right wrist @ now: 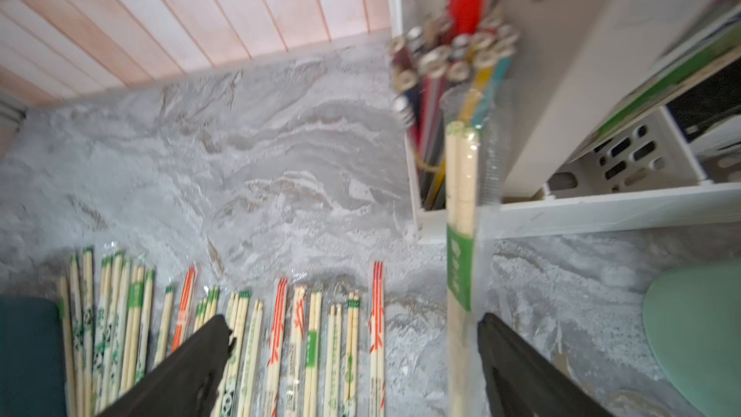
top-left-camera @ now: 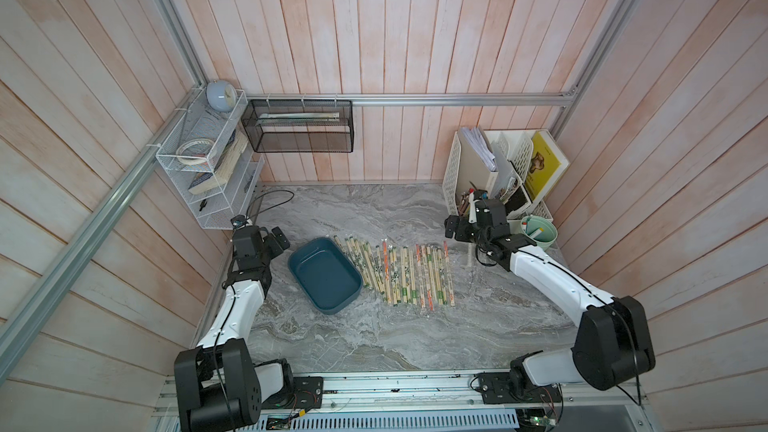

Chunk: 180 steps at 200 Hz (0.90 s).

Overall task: Take the paired disposable chopsticks out of the storage box
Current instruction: Place the paired disposable chopsticks at the center of the board.

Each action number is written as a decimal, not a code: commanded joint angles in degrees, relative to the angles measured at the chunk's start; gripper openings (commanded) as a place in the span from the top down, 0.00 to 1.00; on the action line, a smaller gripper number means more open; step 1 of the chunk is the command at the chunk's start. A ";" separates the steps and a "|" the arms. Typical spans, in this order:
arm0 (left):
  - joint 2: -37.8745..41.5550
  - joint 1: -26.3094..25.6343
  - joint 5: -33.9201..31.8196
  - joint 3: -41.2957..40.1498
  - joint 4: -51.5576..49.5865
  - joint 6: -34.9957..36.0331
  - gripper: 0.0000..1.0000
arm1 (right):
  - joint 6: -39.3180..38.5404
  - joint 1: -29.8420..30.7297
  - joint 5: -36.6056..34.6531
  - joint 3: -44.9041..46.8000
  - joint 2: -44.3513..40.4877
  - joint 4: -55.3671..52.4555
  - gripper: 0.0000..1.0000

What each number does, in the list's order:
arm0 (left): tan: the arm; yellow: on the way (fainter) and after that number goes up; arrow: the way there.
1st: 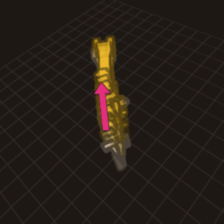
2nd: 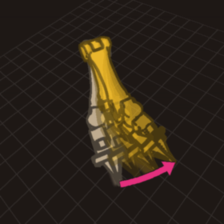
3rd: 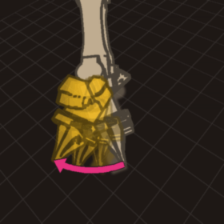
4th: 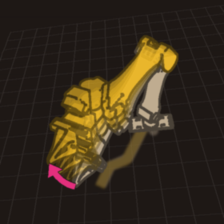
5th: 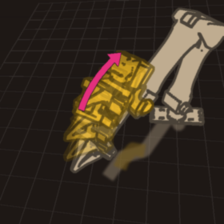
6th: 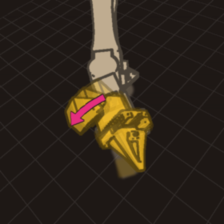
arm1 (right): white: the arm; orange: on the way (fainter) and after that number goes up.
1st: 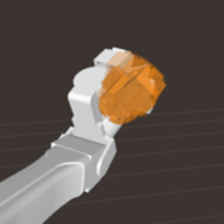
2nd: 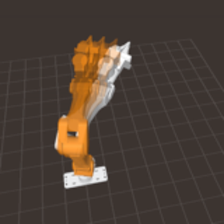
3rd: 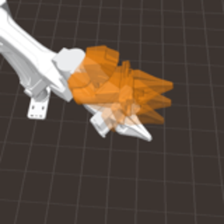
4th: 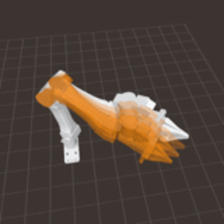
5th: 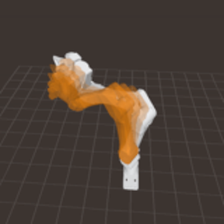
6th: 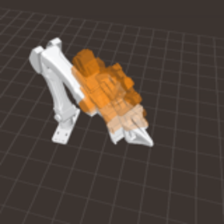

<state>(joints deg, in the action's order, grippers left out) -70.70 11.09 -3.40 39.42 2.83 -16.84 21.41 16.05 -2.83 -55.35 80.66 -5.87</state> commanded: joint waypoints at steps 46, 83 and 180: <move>-1.04 -1.46 -4.46 -2.15 7.15 3.51 0.00 | 7.03 -4.27 22.09 7.87 -2.69 2.90 0.02; 0.22 -1.80 -6.02 -0.37 4.35 4.18 0.00 | 5.09 -1.54 26.52 11.05 0.65 -1.33 0.02; -1.22 -2.65 -7.13 0.06 3.57 4.60 0.00 | 6.68 7.09 18.56 10.22 2.23 2.10 0.18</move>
<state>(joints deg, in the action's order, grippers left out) -71.53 8.80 -9.52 38.50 6.31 -13.10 25.41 25.67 7.88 -46.57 79.44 -3.51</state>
